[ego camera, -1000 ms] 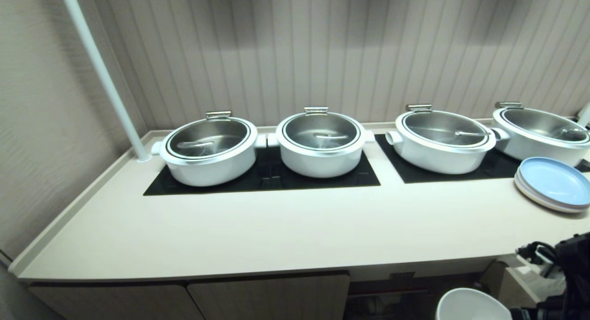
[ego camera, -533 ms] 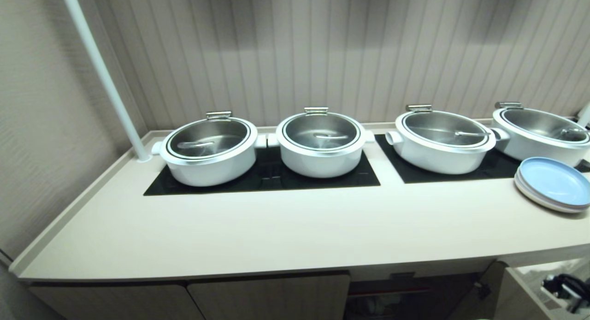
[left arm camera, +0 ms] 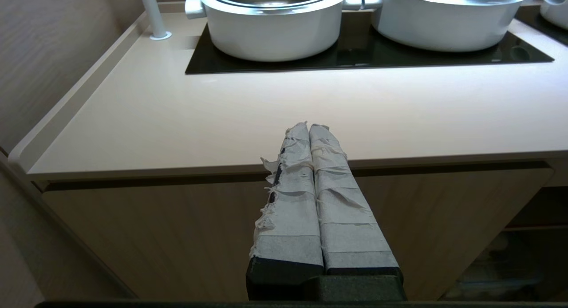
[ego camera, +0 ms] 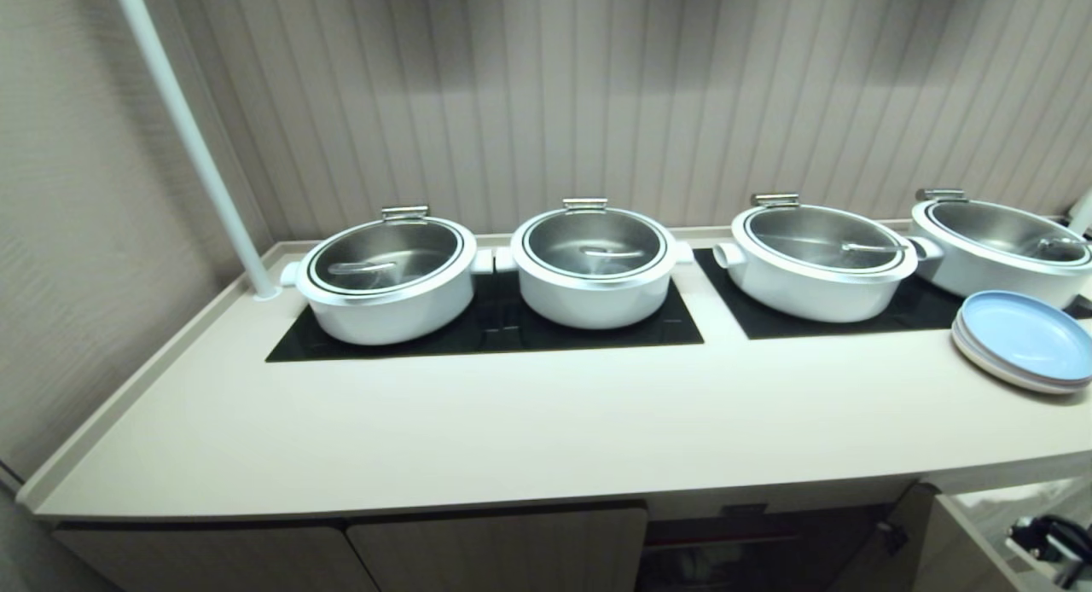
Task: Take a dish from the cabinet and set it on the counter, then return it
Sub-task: Put it back into the cabinet
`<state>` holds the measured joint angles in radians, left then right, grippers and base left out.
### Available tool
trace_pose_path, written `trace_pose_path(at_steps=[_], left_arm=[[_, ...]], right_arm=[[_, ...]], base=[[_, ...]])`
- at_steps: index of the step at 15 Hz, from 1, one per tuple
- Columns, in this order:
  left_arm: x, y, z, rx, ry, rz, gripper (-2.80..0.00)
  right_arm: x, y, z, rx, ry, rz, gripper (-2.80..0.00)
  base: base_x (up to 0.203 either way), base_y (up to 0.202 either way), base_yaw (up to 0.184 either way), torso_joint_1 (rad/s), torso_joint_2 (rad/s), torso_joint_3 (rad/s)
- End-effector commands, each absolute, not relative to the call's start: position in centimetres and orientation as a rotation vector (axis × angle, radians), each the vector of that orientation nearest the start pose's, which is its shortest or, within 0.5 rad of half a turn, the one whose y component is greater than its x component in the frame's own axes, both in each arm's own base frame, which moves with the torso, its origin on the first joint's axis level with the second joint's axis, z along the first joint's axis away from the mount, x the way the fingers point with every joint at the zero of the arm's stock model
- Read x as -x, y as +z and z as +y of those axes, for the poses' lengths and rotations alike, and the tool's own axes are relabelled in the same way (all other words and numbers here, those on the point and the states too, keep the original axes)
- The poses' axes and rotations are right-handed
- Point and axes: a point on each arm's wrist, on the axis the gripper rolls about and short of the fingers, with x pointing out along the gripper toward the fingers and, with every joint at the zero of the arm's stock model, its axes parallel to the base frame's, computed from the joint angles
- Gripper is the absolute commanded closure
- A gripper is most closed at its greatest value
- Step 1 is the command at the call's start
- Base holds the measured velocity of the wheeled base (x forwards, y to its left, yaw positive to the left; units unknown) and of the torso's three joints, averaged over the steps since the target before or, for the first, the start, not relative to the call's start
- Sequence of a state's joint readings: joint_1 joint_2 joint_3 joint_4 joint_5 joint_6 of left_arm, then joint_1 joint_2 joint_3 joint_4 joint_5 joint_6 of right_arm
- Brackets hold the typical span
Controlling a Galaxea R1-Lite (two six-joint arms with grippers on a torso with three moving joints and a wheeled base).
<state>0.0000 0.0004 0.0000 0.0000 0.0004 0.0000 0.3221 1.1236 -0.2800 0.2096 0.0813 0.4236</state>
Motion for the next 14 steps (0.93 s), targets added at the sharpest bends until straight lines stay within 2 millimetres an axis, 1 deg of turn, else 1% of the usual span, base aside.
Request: trace_pose_path(at_steps=[1, 5, 10, 14], left_arm=[[2.3, 7.5, 0.0, 0.000, 0.000, 0.000, 0.00], [2.3, 7.5, 0.0, 0.000, 0.001, 0.000, 0.00], [2.3, 7.5, 0.0, 0.000, 0.001, 0.000, 0.00], [2.3, 7.5, 0.0, 0.000, 0.002, 0.000, 0.00]], right_arm=[[-8.9, 10.0, 3.3, -0.258, 0.137, 1.127, 0.00], [-9.2, 10.3, 3.8, -0.272, 0.165, 1.130, 0.00], [-9.9, 11.0, 4.1, -0.279, 0.193, 1.059, 0.00], [-10.1, 11.0, 4.3, -0.276, 0.197, 1.065, 0.00]], base=[[0.000, 0.000, 0.000, 0.000, 0.00, 0.000], [0.000, 0.000, 0.000, 0.000, 0.00, 0.000], [0.000, 0.000, 0.000, 0.000, 0.00, 0.000], [0.000, 0.000, 0.000, 0.000, 0.00, 0.000]])
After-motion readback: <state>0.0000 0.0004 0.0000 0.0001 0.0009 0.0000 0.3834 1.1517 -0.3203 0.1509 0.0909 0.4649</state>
